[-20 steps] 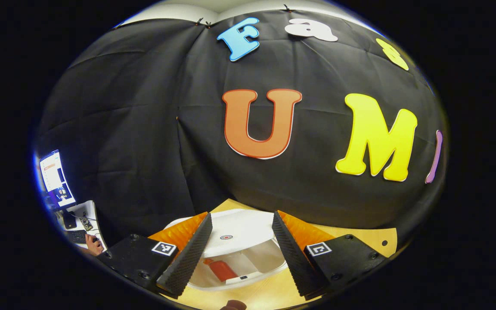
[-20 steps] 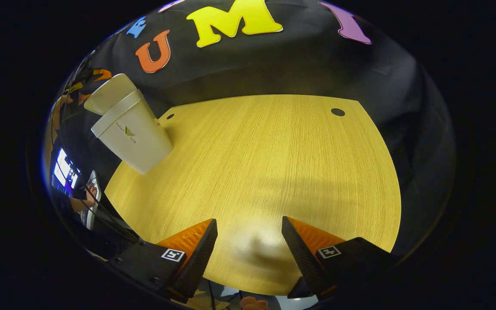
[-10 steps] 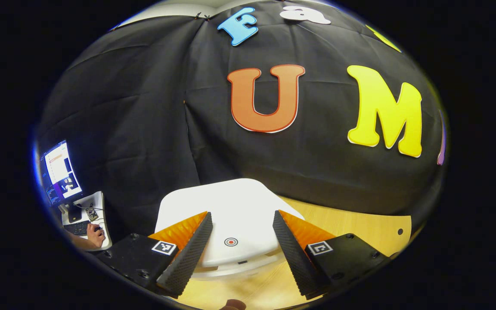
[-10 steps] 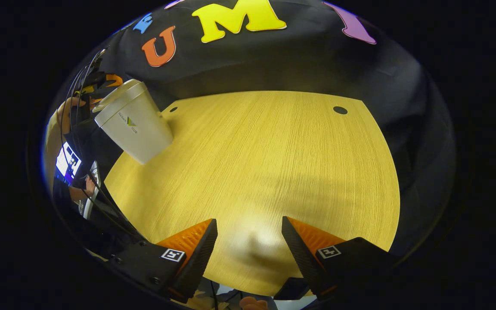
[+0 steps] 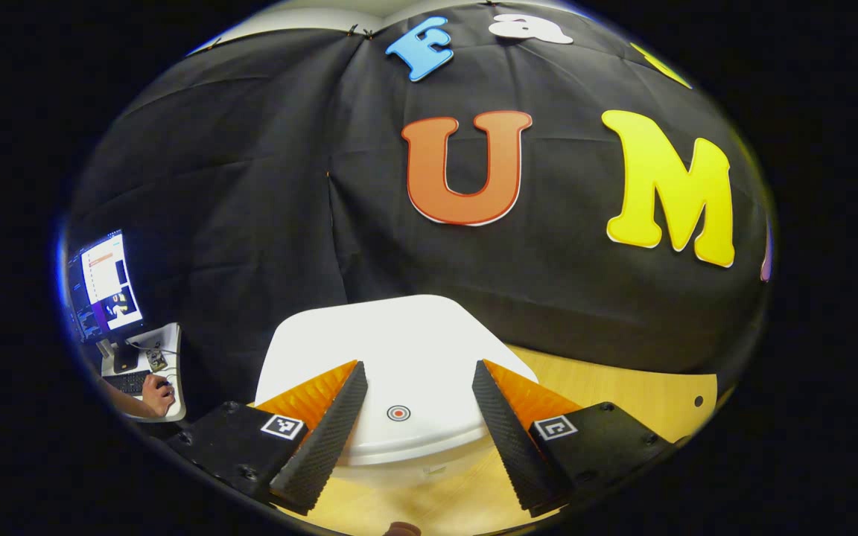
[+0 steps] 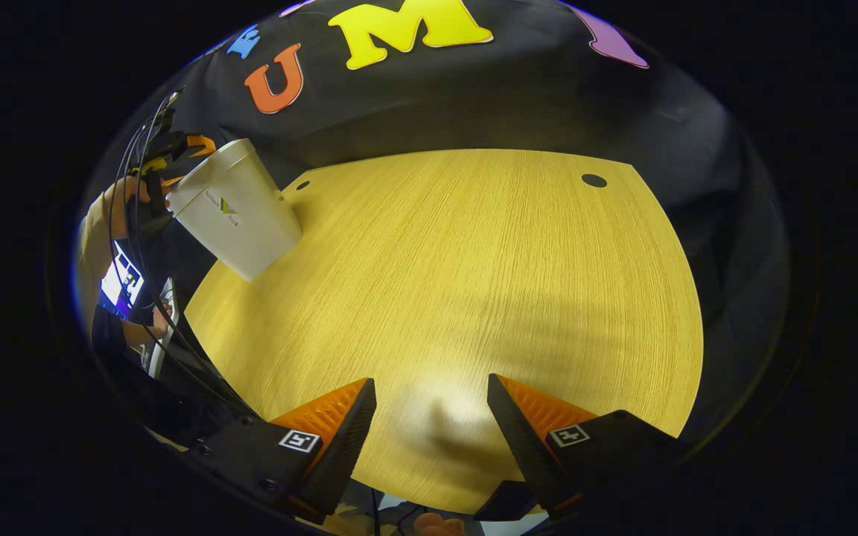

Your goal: Press the lid of the desktop garbage bin to open it, pick up the crumpled paper on the desktop and throw it into the bin, then pick up the pop can on the desktop and drop it into the bin, and finally close the garbage bin lid.

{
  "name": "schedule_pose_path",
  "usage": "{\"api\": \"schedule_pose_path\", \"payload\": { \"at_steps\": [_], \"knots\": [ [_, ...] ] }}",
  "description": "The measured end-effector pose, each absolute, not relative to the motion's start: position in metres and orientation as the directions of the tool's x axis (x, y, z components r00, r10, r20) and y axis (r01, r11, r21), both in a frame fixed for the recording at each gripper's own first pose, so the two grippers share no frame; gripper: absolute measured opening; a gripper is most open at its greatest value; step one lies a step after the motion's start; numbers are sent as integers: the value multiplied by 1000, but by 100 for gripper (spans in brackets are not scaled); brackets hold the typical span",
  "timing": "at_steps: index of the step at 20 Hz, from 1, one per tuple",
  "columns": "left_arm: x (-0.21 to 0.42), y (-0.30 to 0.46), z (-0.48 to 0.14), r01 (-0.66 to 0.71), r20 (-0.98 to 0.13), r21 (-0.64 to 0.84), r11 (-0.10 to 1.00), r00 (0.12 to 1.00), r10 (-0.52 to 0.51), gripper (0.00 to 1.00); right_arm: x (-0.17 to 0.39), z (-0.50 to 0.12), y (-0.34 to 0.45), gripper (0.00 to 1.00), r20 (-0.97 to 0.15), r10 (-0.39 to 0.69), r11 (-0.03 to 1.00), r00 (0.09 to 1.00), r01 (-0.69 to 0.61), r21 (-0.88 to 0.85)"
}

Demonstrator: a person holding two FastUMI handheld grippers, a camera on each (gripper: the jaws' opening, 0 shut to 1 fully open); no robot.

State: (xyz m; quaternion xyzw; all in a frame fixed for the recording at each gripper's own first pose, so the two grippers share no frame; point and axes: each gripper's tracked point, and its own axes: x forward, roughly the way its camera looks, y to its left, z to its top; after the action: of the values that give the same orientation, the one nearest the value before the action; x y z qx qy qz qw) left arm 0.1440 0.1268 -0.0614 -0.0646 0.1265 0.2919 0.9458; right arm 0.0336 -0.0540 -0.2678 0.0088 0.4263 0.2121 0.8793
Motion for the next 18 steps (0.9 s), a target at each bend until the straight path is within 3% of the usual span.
{"api": "schedule_pose_path", "payload": {
  "at_steps": [11,13,14,15,18],
  "knots": [
    [144,129,-56,-555,-182,-35,831,821,541,95,50,-249,-27,95,-705,400,907,585,-361,215],
    [141,126,-54,-536,-197,-15,844,829,523,95,54,-244,-22,95,-707,393,910,588,-358,208],
    [139,123,-51,-519,-193,-20,854,841,506,100,58,-238,-19,95,-701,389,912,598,-358,201],
    [137,117,-48,-497,-189,-33,867,855,483,96,62,-233,-17,95,-695,380,915,611,-356,187],
    [125,93,-35,-416,-170,-41,908,899,404,95,70,-213,-6,95,-666,352,926,658,-347,147]
  ]
}}
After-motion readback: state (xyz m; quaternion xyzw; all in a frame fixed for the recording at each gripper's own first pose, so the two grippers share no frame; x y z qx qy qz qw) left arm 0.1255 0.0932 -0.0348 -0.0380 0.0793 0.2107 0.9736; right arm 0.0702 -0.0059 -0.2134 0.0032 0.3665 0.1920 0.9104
